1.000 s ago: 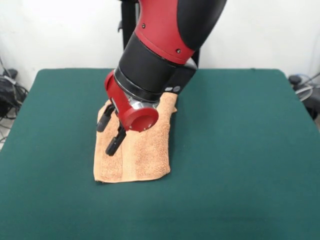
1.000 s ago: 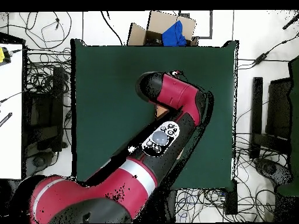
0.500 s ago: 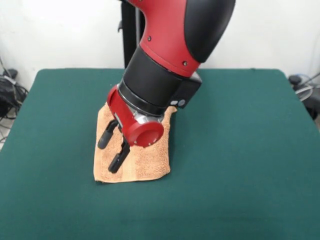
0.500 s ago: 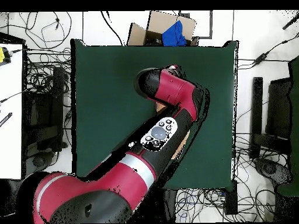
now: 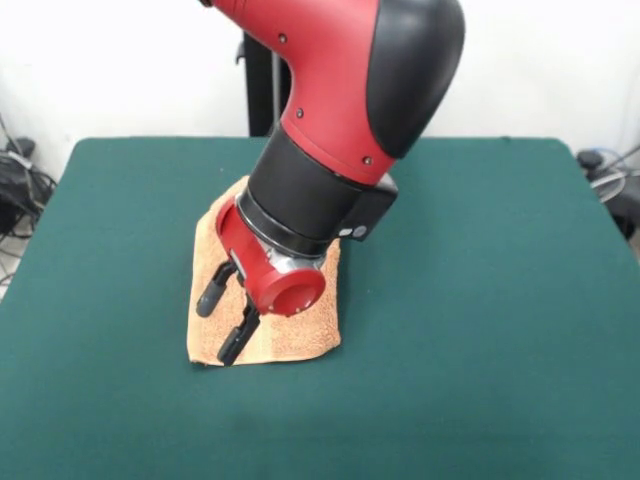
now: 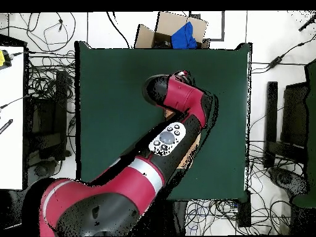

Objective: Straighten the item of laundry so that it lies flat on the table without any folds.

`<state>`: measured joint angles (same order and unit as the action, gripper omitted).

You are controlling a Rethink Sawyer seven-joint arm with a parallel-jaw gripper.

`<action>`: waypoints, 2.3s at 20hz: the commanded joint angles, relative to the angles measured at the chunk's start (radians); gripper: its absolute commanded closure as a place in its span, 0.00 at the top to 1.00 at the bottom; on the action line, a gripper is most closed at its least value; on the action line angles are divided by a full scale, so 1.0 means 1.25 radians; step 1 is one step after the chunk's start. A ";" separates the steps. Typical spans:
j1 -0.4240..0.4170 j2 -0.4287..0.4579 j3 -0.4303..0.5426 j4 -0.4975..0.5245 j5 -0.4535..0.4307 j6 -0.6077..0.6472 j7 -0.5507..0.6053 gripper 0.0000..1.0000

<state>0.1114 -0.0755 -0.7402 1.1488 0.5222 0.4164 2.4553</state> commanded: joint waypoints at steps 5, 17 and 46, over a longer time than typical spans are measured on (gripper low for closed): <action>-0.015 0.036 0.120 -0.009 0.027 -0.006 0.137 1.00; -0.016 0.057 0.102 -0.025 0.037 -0.023 0.158 1.00; -0.019 0.099 0.060 -0.052 0.037 -0.031 0.171 1.00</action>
<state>0.1078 0.0272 -0.7407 1.0922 0.5254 0.4102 2.4553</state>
